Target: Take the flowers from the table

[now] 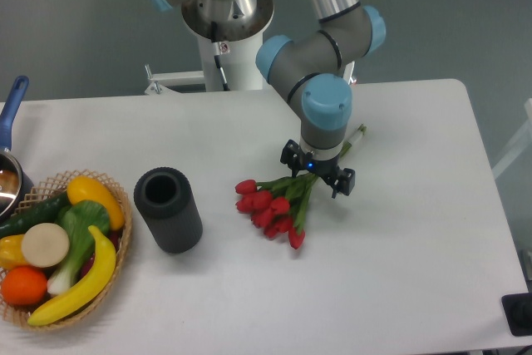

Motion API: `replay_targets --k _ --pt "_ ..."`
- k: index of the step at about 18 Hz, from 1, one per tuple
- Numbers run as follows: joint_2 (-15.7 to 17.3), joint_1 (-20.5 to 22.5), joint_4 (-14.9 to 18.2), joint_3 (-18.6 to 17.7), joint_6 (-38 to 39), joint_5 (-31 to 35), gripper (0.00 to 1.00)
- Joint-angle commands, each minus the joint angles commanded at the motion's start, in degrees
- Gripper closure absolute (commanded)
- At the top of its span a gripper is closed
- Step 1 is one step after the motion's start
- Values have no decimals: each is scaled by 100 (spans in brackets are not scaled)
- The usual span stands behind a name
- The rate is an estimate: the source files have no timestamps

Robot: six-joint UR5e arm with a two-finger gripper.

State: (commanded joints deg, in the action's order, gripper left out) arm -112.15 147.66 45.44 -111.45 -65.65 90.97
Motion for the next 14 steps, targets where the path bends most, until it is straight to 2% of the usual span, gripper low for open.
replay_targets --k 1,3,4,6,7,8,9,14 --pt "-9 0 0 -9 -53 9 29" --pt "0 0 9 -35 -141 9 62" --pt "0 -9 9 -44 -167 9 68" --pt "35 -9 17 -53 -159 9 70" --pt "35 -9 18 -61 -159 9 80" --pt "70 -9 18 -61 -159 9 96" --pt "88 -9 35 -61 -167 17 100" --pt "289 9 53 -17 -167 18 100"
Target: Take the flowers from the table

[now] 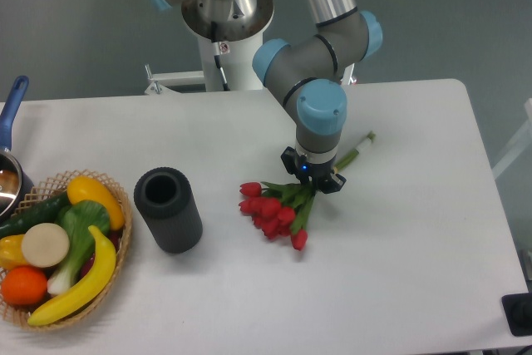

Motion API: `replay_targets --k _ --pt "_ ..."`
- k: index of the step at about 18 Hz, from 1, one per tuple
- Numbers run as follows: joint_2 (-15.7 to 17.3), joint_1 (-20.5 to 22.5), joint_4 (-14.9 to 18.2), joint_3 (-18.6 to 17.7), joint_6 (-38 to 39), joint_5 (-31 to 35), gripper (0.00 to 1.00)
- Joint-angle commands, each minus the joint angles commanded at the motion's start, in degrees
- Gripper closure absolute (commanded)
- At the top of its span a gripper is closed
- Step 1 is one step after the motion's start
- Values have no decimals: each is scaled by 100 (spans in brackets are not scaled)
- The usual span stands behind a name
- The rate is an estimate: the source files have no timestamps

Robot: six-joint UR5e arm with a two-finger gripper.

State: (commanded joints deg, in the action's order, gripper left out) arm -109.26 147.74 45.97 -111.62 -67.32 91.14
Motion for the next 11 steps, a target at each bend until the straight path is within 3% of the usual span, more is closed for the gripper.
replay_targets --k 4,8,11 --pt "158 131 35 79 52 0 100" --pt "440 482 35 377 315 -44 100" --pt "467 580 44 728 1506 -131 100"
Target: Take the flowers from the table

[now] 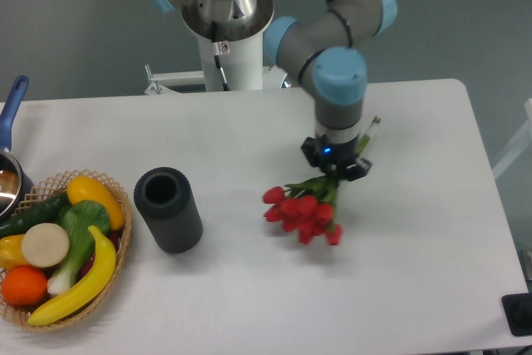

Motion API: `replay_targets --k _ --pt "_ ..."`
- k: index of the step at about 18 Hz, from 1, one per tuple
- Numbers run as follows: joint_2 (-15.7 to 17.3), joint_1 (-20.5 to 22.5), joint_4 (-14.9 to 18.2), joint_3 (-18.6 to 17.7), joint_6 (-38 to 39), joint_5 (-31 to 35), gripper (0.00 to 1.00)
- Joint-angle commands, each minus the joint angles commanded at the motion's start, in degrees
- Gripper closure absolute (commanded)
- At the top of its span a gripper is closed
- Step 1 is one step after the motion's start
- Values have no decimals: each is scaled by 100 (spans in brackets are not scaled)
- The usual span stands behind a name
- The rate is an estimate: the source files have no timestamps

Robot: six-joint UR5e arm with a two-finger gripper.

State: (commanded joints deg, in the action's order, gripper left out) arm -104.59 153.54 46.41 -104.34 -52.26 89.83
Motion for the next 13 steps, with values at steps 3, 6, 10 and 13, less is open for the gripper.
replay_targets --k 3,6,10,13 --pt "-70 -26 0 343 1154 -290 100" --pt "-141 -18 18 432 1772 -273 100" --pt "-149 53 167 476 1640 -185 100" --pt "-167 35 193 476 1230 -36 100"
